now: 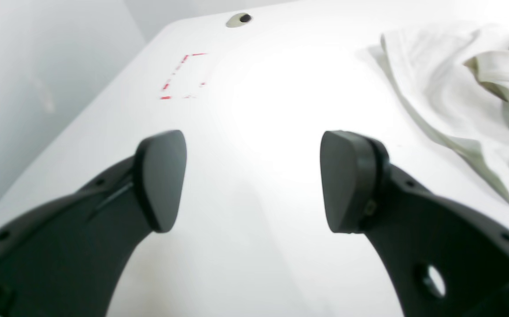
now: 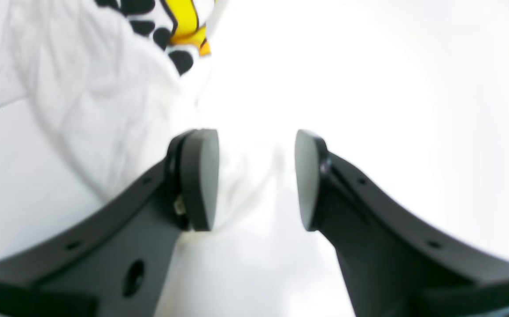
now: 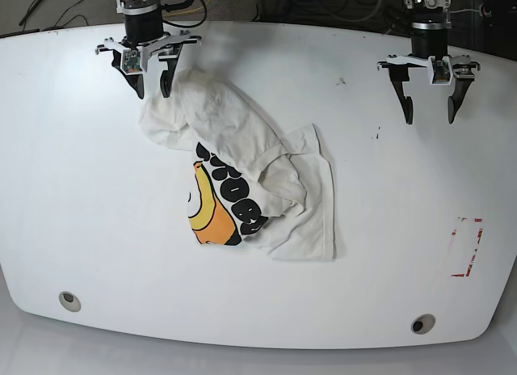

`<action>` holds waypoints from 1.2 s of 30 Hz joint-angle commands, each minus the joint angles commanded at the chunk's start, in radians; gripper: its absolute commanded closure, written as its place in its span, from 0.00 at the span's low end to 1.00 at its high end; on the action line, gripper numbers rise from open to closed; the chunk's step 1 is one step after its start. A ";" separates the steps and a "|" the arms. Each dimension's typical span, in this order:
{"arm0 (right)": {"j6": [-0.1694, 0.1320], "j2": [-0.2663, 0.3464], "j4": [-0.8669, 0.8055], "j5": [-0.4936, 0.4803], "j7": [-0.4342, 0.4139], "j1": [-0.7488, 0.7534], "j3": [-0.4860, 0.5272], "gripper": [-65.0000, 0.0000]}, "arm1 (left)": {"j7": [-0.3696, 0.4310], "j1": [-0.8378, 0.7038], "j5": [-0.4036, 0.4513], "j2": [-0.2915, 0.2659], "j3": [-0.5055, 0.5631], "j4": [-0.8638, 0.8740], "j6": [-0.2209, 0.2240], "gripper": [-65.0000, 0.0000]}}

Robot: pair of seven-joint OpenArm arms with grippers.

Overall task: Layout the t-shirt on the table in an organized manner, then fold the t-shirt properly
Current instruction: 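Lower the right gripper onto the bunched white t-shirt and grasp it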

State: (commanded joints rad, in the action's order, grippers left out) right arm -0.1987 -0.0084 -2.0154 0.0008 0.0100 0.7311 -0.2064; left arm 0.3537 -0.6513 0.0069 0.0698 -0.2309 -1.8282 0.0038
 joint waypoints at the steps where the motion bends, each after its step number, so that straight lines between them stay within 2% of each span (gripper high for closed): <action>1: -0.009 0.000 0.000 0.000 0.025 -0.018 0.000 0.58 | -0.002 0.011 0.000 -0.002 0.000 0.002 -0.026 0.32; 4: -0.041 0.000 0.000 0.000 0.087 -0.072 0.002 0.58 | -0.002 0.029 0.000 -0.006 -0.002 0.014 -0.098 0.32; 7: -0.072 0.000 0.000 0.000 0.132 -0.118 0.002 0.58 | -0.002 0.038 0.000 -0.006 -0.002 0.018 -0.130 0.32; 12: -0.107 -0.002 0.000 -0.015 0.203 -0.199 0.003 0.58 | -0.003 0.041 0.000 -0.006 -0.002 0.018 -0.130 0.32; 17: -0.167 0.000 0.000 -0.083 0.304 -0.287 0.000 0.58 | -0.003 0.043 0.000 -0.006 -0.009 0.020 -0.130 0.32; 21: -0.204 0.002 0.000 -0.117 0.407 -0.358 -0.002 0.58 | -0.003 0.043 0.000 -0.006 -0.025 0.020 -0.130 0.32; 27: -0.281 0.014 0.002 -0.167 0.577 -0.450 -0.005 0.58 | -0.003 0.043 0.000 -0.006 -0.029 0.020 -0.130 0.32; 36: -0.342 0.068 0.023 -0.258 0.727 -0.506 0.002 0.58 | -0.003 0.041 0.005 -0.003 -0.040 0.020 -0.130 0.32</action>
State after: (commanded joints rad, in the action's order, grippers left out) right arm -0.5409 0.0591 -1.9924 -0.2570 0.7373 0.2248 -0.2048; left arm 0.3506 -0.6099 0.0115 0.0667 -0.2708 -1.8082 -0.1266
